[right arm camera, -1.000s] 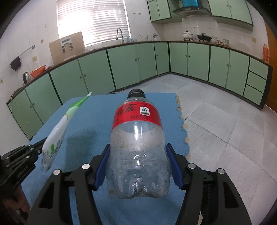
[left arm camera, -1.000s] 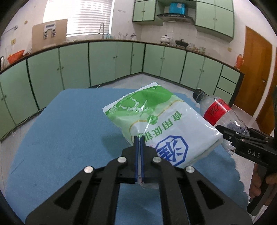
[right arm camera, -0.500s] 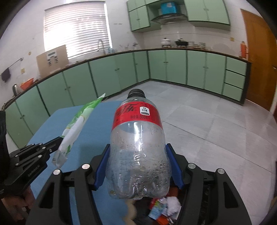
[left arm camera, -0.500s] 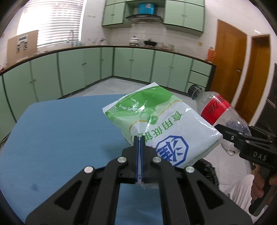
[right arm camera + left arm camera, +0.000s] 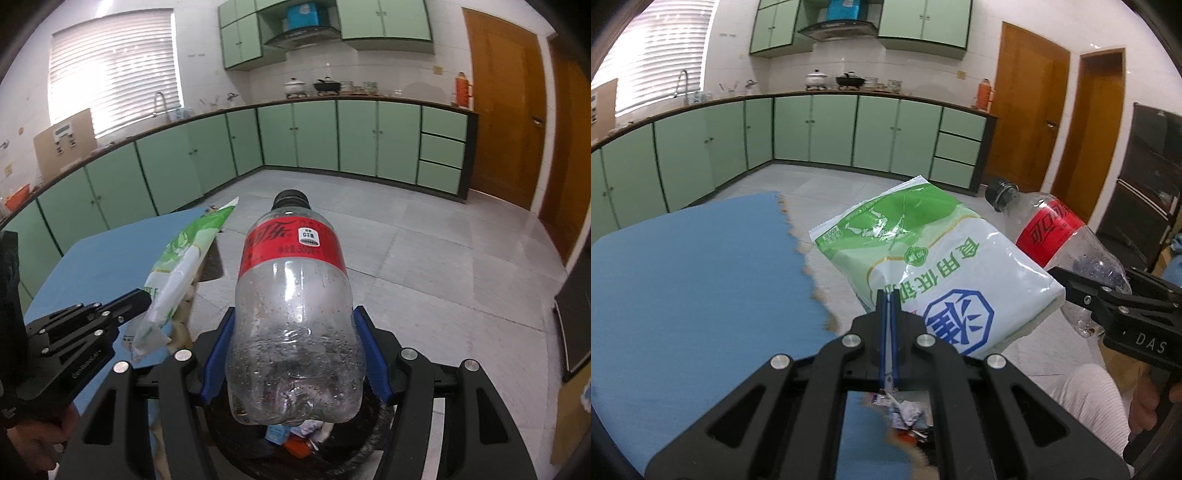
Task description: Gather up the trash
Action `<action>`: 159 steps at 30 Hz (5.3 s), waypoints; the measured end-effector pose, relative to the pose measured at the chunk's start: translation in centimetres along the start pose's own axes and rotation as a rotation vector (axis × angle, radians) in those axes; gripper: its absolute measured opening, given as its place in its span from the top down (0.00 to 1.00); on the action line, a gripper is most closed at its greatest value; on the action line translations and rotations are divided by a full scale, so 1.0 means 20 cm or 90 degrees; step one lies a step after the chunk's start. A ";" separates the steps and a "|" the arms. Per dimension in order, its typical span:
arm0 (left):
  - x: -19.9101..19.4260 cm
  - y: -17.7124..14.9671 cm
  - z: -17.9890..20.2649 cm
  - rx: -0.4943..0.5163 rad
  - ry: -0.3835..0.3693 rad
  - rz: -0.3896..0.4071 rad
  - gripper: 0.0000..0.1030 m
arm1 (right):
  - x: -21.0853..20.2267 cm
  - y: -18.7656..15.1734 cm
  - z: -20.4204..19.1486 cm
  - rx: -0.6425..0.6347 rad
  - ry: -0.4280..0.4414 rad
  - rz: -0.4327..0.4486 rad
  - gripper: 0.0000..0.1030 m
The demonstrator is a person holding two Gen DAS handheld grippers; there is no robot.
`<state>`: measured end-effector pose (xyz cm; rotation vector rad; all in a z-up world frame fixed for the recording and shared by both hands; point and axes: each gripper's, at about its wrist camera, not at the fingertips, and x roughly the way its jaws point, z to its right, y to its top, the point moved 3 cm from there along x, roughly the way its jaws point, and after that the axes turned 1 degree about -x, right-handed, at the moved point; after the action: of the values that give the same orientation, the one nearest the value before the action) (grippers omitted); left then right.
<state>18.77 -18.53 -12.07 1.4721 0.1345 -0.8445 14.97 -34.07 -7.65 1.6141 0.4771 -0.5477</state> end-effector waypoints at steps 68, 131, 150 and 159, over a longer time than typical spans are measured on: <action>-0.92 0.25 -0.18 -0.012 0.119 0.127 0.07 | -0.55 0.13 -0.33 -0.057 0.065 0.092 0.06; -1.06 0.15 -0.24 -0.024 0.147 0.142 0.07 | -0.65 0.05 -0.47 -0.063 0.095 0.103 0.06; -1.05 0.14 -0.25 -0.026 0.147 0.140 0.07 | -0.65 0.05 -0.48 -0.063 0.096 0.100 0.06; -1.05 0.14 -0.24 -0.026 0.150 0.138 0.07 | -0.63 0.03 -0.47 -0.060 0.096 0.097 0.06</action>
<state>7.28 -5.75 1.26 1.5139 0.1634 -0.4909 6.02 -24.59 1.17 1.5923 0.4802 -0.2856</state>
